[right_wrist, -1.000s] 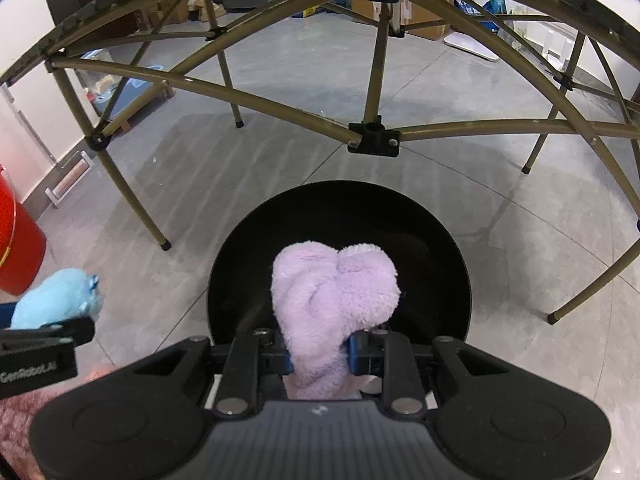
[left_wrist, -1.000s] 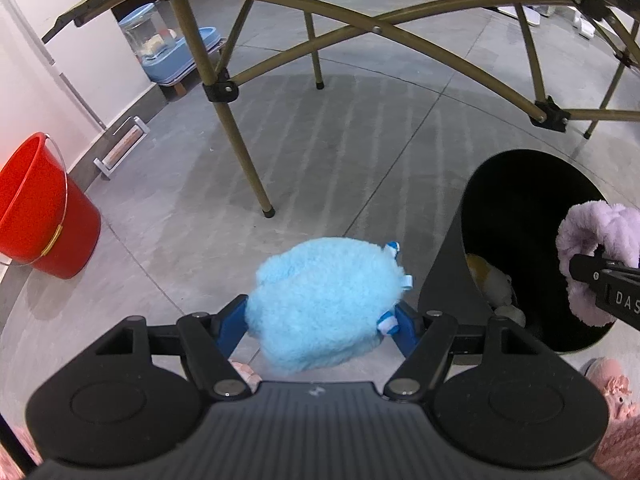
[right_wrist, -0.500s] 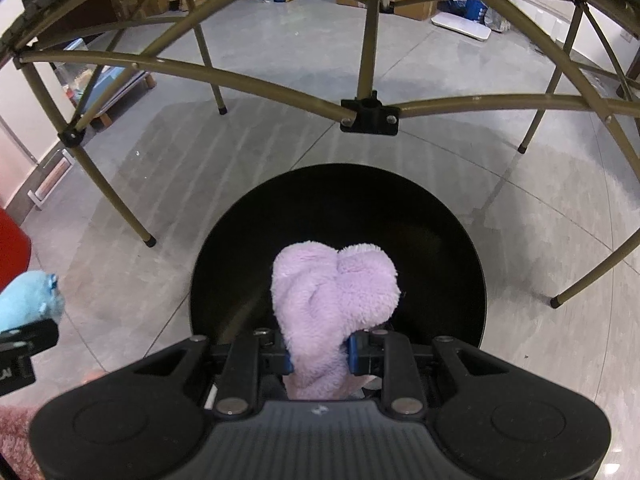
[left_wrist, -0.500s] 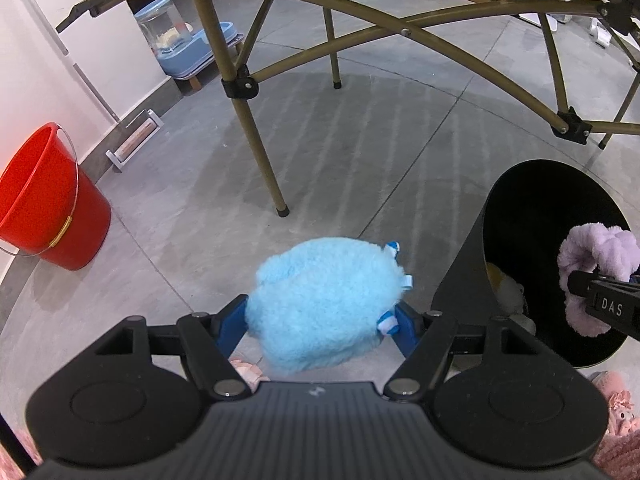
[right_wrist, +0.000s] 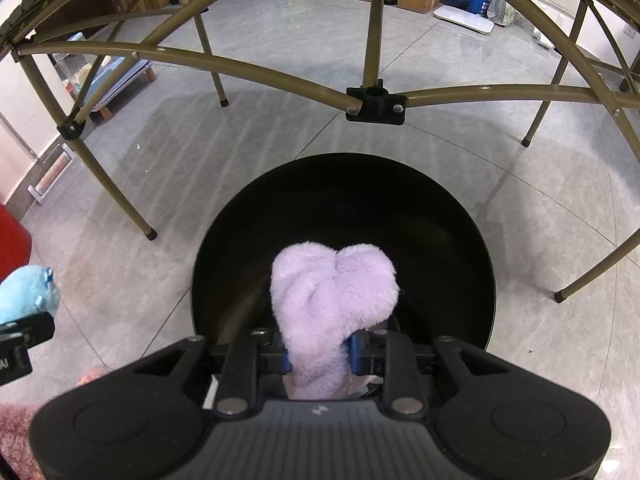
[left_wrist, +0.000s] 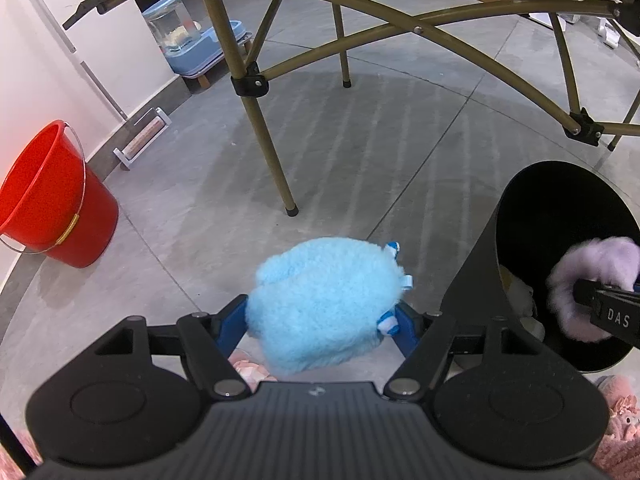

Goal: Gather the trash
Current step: 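Move the right gripper over the bin and open it to drop the towel, then move the left gripper over the bin and open it to drop the plush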

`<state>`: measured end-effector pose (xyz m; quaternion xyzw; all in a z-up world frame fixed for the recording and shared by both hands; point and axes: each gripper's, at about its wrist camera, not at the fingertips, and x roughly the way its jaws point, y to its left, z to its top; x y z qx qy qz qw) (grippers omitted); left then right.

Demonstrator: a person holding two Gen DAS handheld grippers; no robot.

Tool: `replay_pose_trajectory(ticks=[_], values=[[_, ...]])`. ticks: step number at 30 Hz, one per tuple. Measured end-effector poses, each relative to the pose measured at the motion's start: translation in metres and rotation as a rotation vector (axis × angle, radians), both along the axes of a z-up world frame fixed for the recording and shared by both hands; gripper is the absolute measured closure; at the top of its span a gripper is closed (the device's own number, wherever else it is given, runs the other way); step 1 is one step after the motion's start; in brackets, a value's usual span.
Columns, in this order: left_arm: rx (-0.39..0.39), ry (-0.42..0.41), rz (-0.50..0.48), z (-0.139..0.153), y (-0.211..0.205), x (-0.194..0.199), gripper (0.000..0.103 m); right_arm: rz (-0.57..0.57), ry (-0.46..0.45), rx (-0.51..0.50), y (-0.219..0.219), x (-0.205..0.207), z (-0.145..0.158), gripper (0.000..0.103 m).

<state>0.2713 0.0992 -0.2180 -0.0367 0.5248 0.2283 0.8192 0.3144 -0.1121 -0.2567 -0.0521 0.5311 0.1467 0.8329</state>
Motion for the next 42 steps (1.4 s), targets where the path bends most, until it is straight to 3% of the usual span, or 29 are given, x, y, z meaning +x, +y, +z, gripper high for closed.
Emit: replay_pose_trajectory(ticks=[3,4,7,8,9,28,36,42], values=[[0.002,0.003,0.002,-0.001,0.0,0.001,0.031,-0.009,-0.006,-0.006,-0.001,0.0,0.001,0.069],[0.003,0.003,0.002,-0.001,-0.001,0.001,0.031,-0.013,-0.006,-0.004,-0.002,0.0,0.001,0.061],[0.005,0.004,0.0,0.0,-0.001,0.001,0.031,-0.024,-0.022,-0.011,-0.003,0.0,0.005,0.016],[0.005,0.004,0.0,0.0,-0.002,0.001,0.031,-0.023,-0.026,-0.017,-0.003,-0.001,0.005,0.006],[0.005,0.004,0.0,0.0,-0.002,0.001,0.031,-0.021,-0.032,-0.022,-0.003,-0.001,0.006,0.003],[-0.041,-0.038,-0.036,0.013,-0.012,0.001,0.031,-0.041,-0.058,-0.021,-0.022,-0.003,0.02,0.0],[-0.082,-0.116,-0.058,0.036,-0.027,-0.002,0.031,-0.064,-0.084,-0.013,-0.046,-0.008,0.034,0.0],[-0.069,-0.159,-0.087,0.053,-0.042,-0.001,0.031,-0.099,-0.1,-0.009,-0.07,-0.009,0.041,0.0]])
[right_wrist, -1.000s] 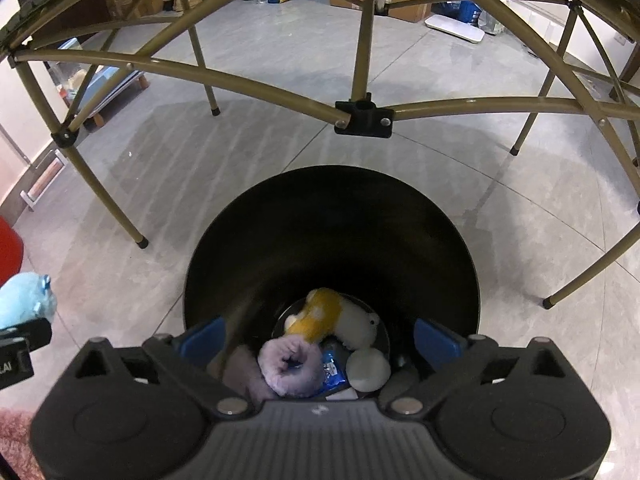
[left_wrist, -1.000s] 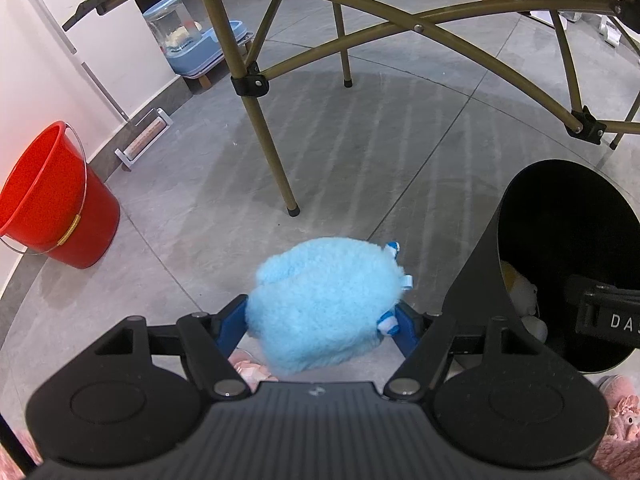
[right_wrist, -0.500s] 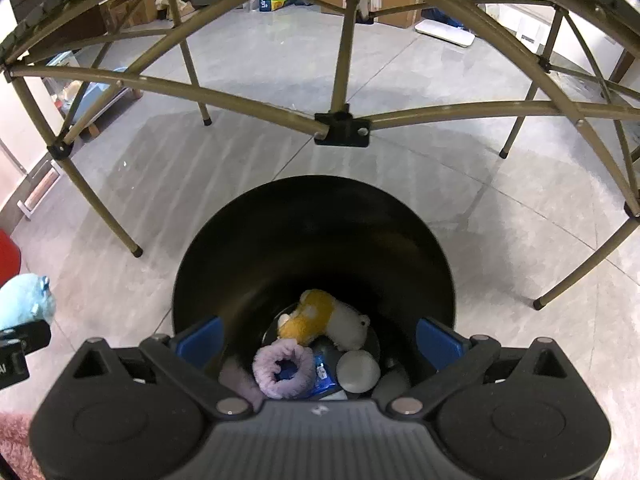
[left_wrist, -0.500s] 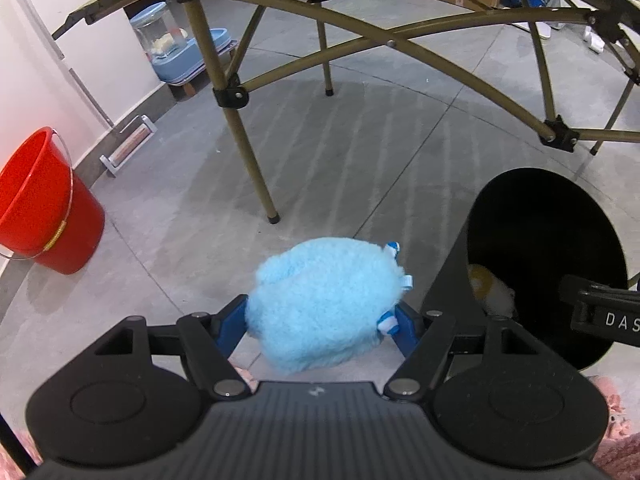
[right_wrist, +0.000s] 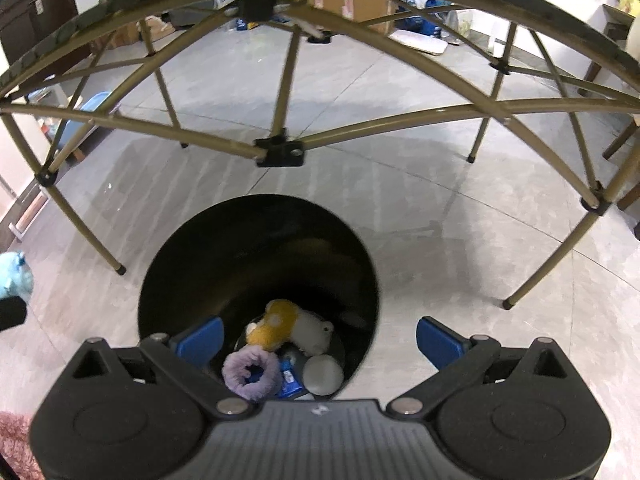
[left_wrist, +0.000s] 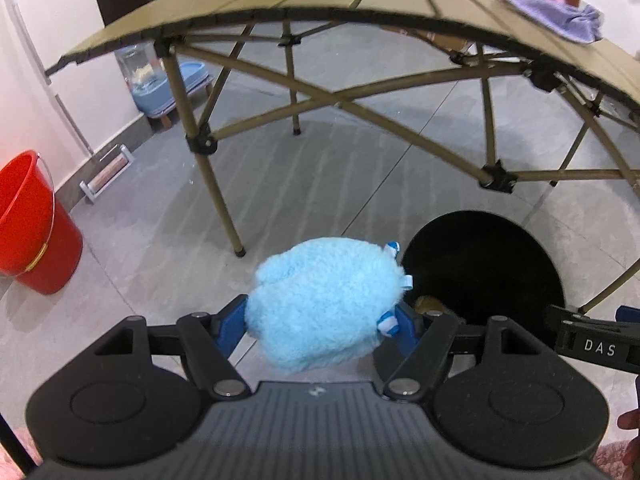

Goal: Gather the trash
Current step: 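Move the left gripper over the bin and open it to drop the plush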

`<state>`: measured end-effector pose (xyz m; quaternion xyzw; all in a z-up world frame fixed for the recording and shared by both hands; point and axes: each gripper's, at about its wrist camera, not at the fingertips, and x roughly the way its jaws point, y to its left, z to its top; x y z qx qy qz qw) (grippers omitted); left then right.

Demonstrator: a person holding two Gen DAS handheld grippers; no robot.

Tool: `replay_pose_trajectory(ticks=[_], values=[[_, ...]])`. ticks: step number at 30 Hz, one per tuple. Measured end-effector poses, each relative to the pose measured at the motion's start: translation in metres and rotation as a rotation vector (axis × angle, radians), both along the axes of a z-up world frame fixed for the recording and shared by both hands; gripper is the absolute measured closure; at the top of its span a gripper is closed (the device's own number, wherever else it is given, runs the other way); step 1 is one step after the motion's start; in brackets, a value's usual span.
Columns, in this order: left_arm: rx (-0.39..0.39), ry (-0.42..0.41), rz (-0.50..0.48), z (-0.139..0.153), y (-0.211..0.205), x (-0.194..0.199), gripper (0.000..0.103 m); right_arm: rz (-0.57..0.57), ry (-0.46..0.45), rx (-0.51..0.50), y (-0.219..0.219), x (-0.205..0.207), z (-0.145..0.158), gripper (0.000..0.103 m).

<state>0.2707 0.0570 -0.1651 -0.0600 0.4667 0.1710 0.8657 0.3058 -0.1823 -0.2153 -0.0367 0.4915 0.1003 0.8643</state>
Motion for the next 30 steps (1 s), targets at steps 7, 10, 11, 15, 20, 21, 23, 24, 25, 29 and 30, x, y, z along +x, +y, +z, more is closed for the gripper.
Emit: replay_pose_trajectory(ticks=[7,10,11,15,20,21,23,24,25,29,30], values=[[0.008,-0.015,-0.041,0.008,-0.024,0.009,0.031,-0.048,-0.019,0.009,-0.03,-0.004,0.007,0.0],[0.005,-0.013,-0.064,0.007,-0.034,0.014,0.031,-0.066,-0.021,0.009,-0.041,-0.005,0.008,0.0],[0.006,-0.012,-0.072,0.007,-0.038,0.016,0.031,-0.07,-0.022,0.007,-0.044,-0.005,0.008,0.0],[0.001,-0.011,-0.096,0.006,-0.049,0.022,0.031,-0.09,-0.029,0.007,-0.058,-0.006,0.01,0.0],[-0.011,-0.008,-0.124,0.005,-0.064,0.029,0.031,-0.121,-0.041,0.012,-0.071,-0.007,0.013,0.0],[-0.013,-0.006,-0.131,0.004,-0.068,0.031,0.031,-0.124,-0.044,0.011,-0.072,-0.007,0.014,0.0],[-0.015,-0.003,-0.142,0.004,-0.074,0.034,0.031,-0.131,-0.05,0.009,-0.074,-0.008,0.015,0.0],[-0.016,-0.002,-0.147,0.003,-0.077,0.035,0.031,-0.133,-0.052,0.009,-0.075,-0.008,0.015,0.0],[-0.018,-0.001,-0.151,0.003,-0.08,0.036,0.031,-0.135,-0.055,0.009,-0.075,-0.008,0.016,0.0],[-0.018,0.002,-0.168,0.001,-0.09,0.043,0.031,-0.139,-0.074,-0.004,-0.078,-0.008,0.019,0.0],[-0.02,0.003,-0.172,0.0,-0.093,0.045,0.031,-0.142,-0.077,-0.007,-0.08,-0.007,0.02,0.0]])
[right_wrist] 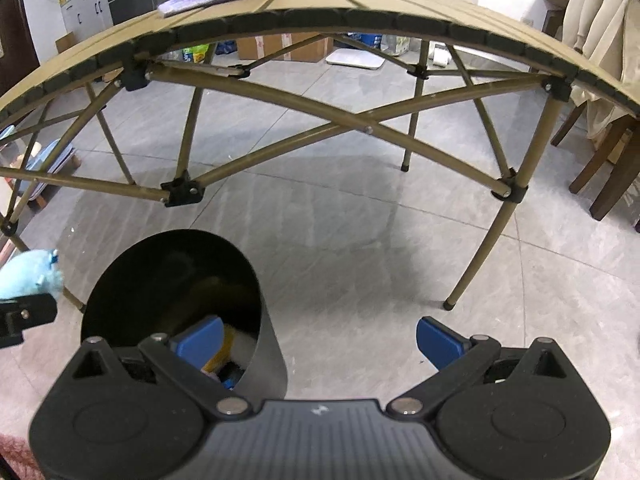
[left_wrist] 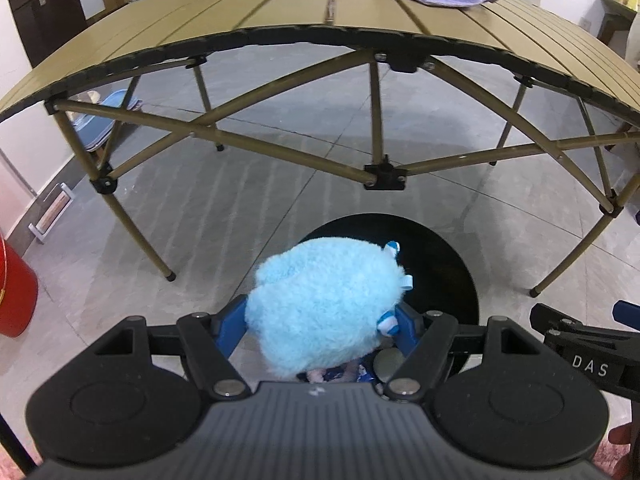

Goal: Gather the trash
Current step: 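Move the left gripper over the bin and open it to drop the plush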

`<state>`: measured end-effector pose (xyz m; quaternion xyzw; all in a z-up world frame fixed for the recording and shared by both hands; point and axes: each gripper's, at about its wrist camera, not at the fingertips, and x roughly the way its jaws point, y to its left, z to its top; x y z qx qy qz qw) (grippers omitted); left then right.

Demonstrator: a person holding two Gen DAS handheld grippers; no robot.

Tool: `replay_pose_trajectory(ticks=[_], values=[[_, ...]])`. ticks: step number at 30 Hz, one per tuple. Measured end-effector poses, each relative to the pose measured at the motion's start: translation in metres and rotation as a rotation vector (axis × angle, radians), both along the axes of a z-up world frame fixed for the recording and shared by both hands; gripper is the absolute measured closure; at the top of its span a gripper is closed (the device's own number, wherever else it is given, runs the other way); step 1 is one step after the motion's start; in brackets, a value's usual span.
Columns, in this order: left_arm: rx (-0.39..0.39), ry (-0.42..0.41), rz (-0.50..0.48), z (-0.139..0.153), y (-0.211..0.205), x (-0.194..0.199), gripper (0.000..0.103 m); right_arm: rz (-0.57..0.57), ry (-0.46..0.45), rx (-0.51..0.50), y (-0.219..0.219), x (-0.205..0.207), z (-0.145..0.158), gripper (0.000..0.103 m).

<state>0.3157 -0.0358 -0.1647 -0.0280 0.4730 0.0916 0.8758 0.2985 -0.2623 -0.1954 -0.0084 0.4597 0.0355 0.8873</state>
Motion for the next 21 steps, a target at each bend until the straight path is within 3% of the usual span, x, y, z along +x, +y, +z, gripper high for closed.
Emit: replay_pose_trajectory(ticks=[15,21], values=[[-0.027,0.062,-0.023,-0.022,-0.021,0.024,0.031,-0.075,-0.015,0.0,-0.027,-0.003,-0.001,0.0],[-0.042,0.101,-0.018,-0.036,-0.023,0.032,0.031,-0.132,-0.013,0.043,-0.037,-0.004,-0.007,0.0]])
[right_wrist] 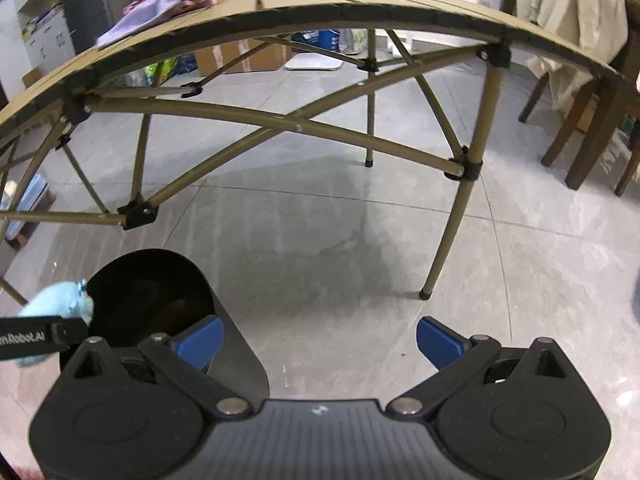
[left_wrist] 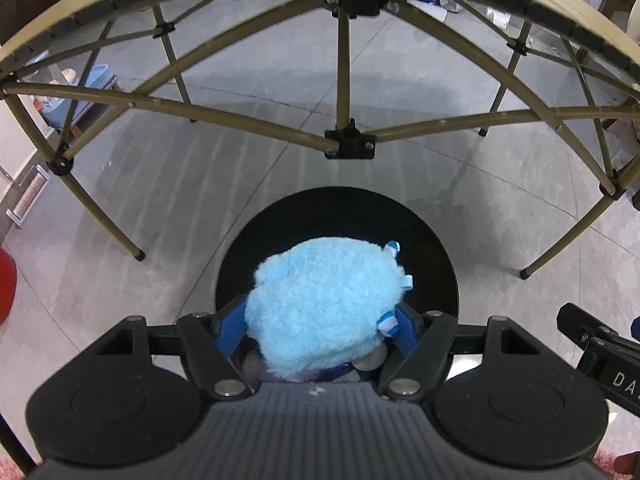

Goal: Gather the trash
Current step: 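Move the left gripper over the bin and open it to drop the plush, then raise both open grippers from the bin back toward the table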

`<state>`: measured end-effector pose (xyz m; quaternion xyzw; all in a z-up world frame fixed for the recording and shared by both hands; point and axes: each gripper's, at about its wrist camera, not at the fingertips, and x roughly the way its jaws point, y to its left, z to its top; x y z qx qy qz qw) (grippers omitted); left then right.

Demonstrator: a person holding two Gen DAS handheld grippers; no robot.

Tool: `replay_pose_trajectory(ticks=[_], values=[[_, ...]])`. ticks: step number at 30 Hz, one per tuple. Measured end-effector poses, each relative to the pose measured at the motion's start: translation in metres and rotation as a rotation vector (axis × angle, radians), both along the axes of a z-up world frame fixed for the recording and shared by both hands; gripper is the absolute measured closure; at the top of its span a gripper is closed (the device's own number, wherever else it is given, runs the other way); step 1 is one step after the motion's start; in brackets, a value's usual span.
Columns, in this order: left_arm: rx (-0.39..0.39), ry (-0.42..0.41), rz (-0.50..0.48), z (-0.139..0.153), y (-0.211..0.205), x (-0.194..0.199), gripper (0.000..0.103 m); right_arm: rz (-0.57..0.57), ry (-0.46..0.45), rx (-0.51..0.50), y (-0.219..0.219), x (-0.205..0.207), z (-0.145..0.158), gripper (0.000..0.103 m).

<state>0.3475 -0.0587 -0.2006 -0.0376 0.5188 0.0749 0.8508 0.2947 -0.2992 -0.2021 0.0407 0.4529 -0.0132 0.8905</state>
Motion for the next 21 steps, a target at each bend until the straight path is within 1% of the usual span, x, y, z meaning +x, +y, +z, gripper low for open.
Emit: replay_pose_trajectory(ticks=[6,10,14,15,17,18,19,21], values=[[0.004,0.027,0.0,-0.011,-0.005,0.004,0.031,-0.015,-0.008,-0.026,0.002,-0.001,-0.003,0.0],[0.003,0.024,-0.003,-0.012,-0.005,0.005,0.03,-0.009,0.003,-0.03,0.004,-0.001,-0.007,0.0],[0.005,0.026,-0.005,-0.011,-0.006,0.006,0.029,0.003,-0.005,-0.055,0.008,-0.002,-0.006,0.0],[0.002,0.029,-0.009,-0.012,-0.006,0.006,0.027,0.001,-0.007,-0.055,0.008,-0.002,-0.006,0.0],[-0.01,0.039,-0.015,-0.013,-0.006,0.006,0.019,-0.002,-0.008,-0.055,0.007,-0.002,-0.005,0.0],[-0.02,0.045,-0.015,-0.012,-0.005,0.006,0.008,-0.002,-0.008,-0.056,0.007,-0.002,-0.005,0.0],[-0.03,0.049,-0.011,-0.012,-0.005,0.006,0.0,-0.001,-0.009,-0.058,0.007,-0.002,-0.005,0.0],[-0.035,0.054,-0.003,-0.012,-0.004,0.006,0.0,0.0,-0.012,-0.061,0.007,-0.003,-0.005,0.0]])
